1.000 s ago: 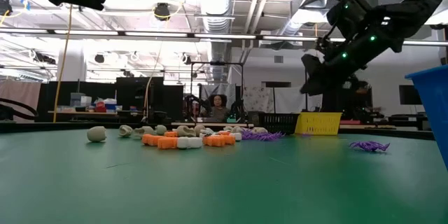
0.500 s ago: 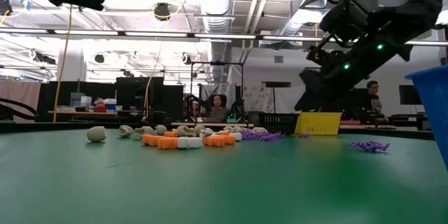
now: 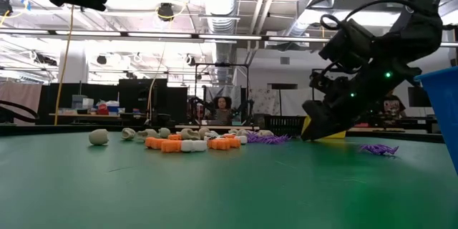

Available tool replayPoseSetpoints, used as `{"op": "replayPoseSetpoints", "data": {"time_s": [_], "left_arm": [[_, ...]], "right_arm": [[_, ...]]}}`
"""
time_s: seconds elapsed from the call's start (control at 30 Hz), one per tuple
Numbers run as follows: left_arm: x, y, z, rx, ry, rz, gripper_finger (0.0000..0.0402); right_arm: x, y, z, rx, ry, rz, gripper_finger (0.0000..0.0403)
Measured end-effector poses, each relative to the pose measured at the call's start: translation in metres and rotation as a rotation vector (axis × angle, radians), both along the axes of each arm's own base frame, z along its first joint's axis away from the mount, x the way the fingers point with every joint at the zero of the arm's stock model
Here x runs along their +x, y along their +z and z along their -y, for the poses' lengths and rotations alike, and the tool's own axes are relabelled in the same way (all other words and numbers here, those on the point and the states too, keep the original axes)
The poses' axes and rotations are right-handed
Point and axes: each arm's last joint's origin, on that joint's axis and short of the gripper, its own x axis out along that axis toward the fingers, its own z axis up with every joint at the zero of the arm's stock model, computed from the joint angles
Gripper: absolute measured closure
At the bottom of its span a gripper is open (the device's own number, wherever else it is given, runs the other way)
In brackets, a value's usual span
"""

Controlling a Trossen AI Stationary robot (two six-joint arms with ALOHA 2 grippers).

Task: Sort Halloween decoration
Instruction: Put the violet spider toy into the yellow basket

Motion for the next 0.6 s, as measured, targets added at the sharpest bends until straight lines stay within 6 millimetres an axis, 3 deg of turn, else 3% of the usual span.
{"op": "replayPoseSetpoints", "data": {"time_s": [0.13,0.37,0.5,0.6], "left_arm": [[0.0,0.0,0.0,0.0,0.0,-0.001,0.0213],[0.0,0.0,0.0,0.001,0.0,-0.001,0.0213],[0.0,0.0,0.0,0.001,0.0,-0.001,0.0213],[0.0,0.0,0.0,0.001,0.001,-0.001,0.0213]], "right_arm": [[-0.001,-0.008,0.001,0.017,-0.04,-0.008,0.0295],[-0.001,-0.005,0.0,0.006,-0.04,0.003,0.0392],[0.003,0.011,-0.007,-0.051,0.039,0.046,0.0382],[0.003,0.03,-0.007,-0.116,-0.018,0.132,0.0367]]}}
